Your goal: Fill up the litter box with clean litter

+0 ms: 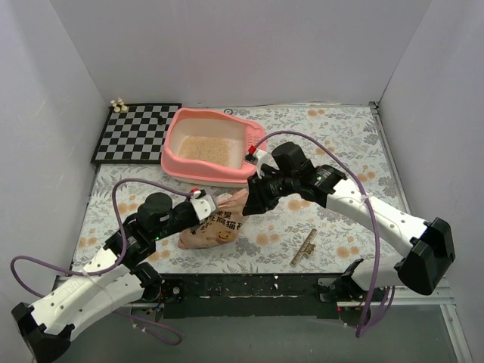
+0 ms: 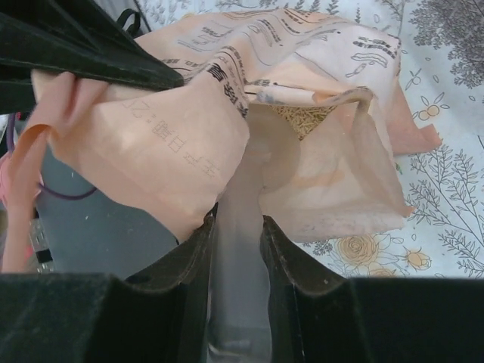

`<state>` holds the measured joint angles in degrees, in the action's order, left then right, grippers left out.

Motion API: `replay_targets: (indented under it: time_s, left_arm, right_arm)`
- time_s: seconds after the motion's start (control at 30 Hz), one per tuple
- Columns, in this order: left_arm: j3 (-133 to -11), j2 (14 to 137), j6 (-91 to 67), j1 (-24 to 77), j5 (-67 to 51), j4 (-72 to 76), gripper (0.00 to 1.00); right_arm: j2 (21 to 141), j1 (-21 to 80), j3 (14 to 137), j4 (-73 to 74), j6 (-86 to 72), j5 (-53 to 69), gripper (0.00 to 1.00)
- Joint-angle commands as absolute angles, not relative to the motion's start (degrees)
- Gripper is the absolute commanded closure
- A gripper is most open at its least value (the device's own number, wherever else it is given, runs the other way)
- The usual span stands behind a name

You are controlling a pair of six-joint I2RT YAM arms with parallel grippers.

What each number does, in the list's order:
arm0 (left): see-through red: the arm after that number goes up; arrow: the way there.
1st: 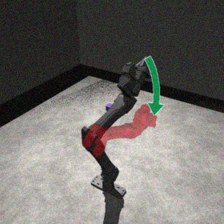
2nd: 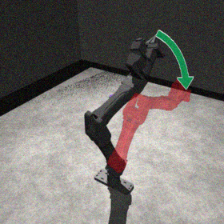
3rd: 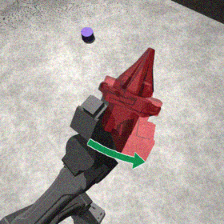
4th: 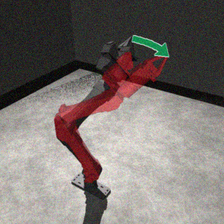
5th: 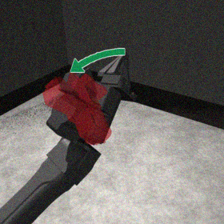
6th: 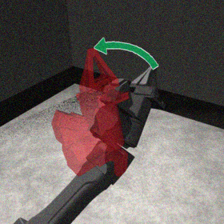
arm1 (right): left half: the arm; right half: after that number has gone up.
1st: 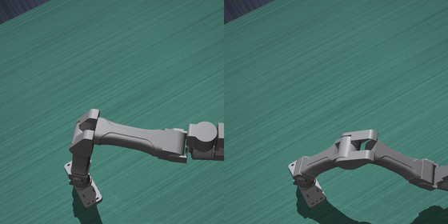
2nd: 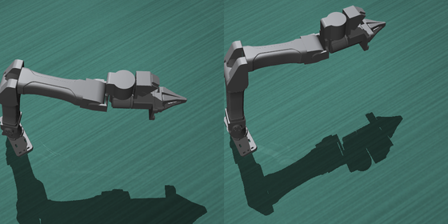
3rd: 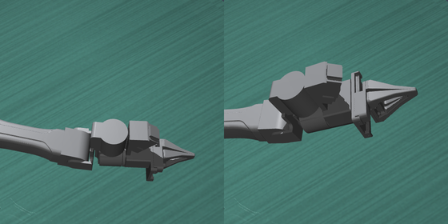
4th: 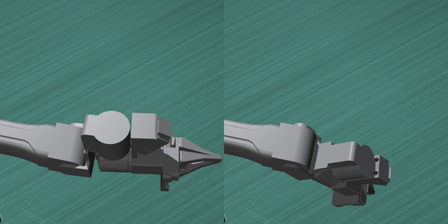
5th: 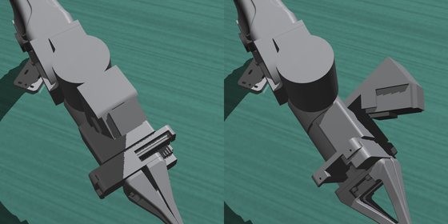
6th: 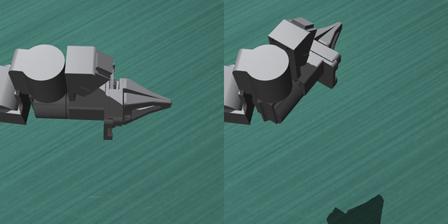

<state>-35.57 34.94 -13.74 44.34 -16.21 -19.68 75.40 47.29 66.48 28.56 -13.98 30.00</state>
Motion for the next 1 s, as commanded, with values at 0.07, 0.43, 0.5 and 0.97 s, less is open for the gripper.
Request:
replay_targets:
  time_s: [0.07, 0.43, 0.5, 0.97]
  left_arm:
    - [-37.3, 37.5, -24.9, 44.7, 2.5, -5.2, 1.00]
    - [-33.1, 41.8, -29.2, 46.3, 21.7, -0.4, 1.00]
    - [-31.6, 42.0, -29.3, 46.2, 20.0, 3.0, 1.00]
    - [-34.8, 48.9, -45.0, 26.9, 4.7, 4.0, 1.00]
  right_arm:
    - [78.8, 48.3, 65.4, 25.4, -19.9, 19.1, 0.99]
    - [86.8, 48.1, 68.3, 28.5, -17.6, 24.2, 0.99]
    - [88.1, 48.0, 68.2, 28.3, -17.0, 27.8, 0.99]
    - [93.9, 47.2, 59.9, 17.9, -18.8, 46.0, 0.99]
